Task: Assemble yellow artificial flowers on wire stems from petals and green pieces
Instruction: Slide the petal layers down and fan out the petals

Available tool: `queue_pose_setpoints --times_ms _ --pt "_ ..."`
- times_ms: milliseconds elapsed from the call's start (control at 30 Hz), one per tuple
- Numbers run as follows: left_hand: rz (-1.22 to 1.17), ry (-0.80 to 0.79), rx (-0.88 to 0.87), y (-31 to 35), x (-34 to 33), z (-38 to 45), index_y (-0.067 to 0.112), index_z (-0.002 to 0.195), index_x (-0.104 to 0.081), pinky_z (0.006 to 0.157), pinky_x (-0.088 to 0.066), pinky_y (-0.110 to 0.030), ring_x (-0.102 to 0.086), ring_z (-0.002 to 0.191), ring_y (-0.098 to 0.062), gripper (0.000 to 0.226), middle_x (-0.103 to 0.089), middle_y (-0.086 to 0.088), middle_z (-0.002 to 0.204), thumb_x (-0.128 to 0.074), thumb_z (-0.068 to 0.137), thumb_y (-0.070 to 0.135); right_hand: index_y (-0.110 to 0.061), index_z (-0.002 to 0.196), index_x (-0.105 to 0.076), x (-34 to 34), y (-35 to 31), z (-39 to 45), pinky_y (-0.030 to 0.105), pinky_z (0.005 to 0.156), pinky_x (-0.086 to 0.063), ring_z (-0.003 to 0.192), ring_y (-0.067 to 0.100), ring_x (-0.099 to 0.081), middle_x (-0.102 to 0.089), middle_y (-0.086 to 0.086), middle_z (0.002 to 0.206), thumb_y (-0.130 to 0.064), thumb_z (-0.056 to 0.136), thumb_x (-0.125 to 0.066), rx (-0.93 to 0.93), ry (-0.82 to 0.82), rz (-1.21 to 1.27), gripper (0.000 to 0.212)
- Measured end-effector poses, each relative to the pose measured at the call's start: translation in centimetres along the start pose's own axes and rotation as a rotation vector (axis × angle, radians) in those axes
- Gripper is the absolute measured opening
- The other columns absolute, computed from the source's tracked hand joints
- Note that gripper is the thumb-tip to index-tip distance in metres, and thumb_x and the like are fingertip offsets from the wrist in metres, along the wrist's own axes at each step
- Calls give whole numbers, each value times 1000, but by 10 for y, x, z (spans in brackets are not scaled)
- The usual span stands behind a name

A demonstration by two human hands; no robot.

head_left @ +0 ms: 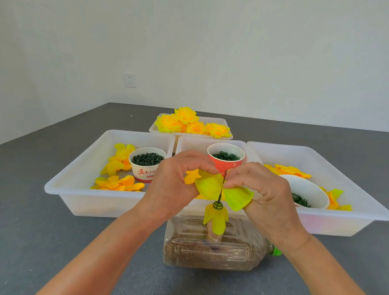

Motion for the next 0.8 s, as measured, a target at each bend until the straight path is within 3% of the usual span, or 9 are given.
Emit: queue_pose_setpoints --times_ms 133,367,500,667,800 --pt "80 18 -41 0 0 -3 15 94 -72 87 -47 -18 -61 99 -10 33 -66 -6 103 -80 66 0 -7 77 -74 -4 -3 -8 35 71 -46 77 23 -62 -67 5 81 -9 72 -72 45 -4 -143 6" --pt "348 -7 -337 14 -6 -17 8 91 -71 86 -45 -23 -57 98 -15 20 -64 -5 105 -74 72 6 -7 77 -71 -9 -9 -15 38 66 -44 74 27 -61 -67 5 79 -6 72 -72 128 27 -340 6" --pt "360 6 -330 7 -4 -20 8 83 -73 80 -47 -27 -56 94 -13 12 -65 -3 103 -70 72 3 -7 79 -71 -8 -8 -18 37 68 -44 76 25 -61 -68 4 80 -12 79 -66 116 40 -332 7" --pt "382 18 -304 -1 -4 -22 7 93 -73 84 -48 -29 -59 97 -18 25 -67 -6 102 -73 69 0 -7 79 -71 -9 -2 -22 37 68 -45 77 25 -63 -69 3 82 -9 74 -72 97 34 -300 5" --pt "384 8 -286 -5 -7 -22 8 95 -73 82 -48 -32 -60 94 -20 23 -67 -6 101 -72 72 5 -7 78 -71 -11 3 -24 38 69 -44 78 25 -64 -69 4 82 -6 74 -72 96 35 -275 5"
Point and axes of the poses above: each hand's wrist, its own z-axis towards the middle knuckle, its own x-axis out of the back of the hand, y = z × x, the point moved 6 cm from there along z, towards the middle knuckle
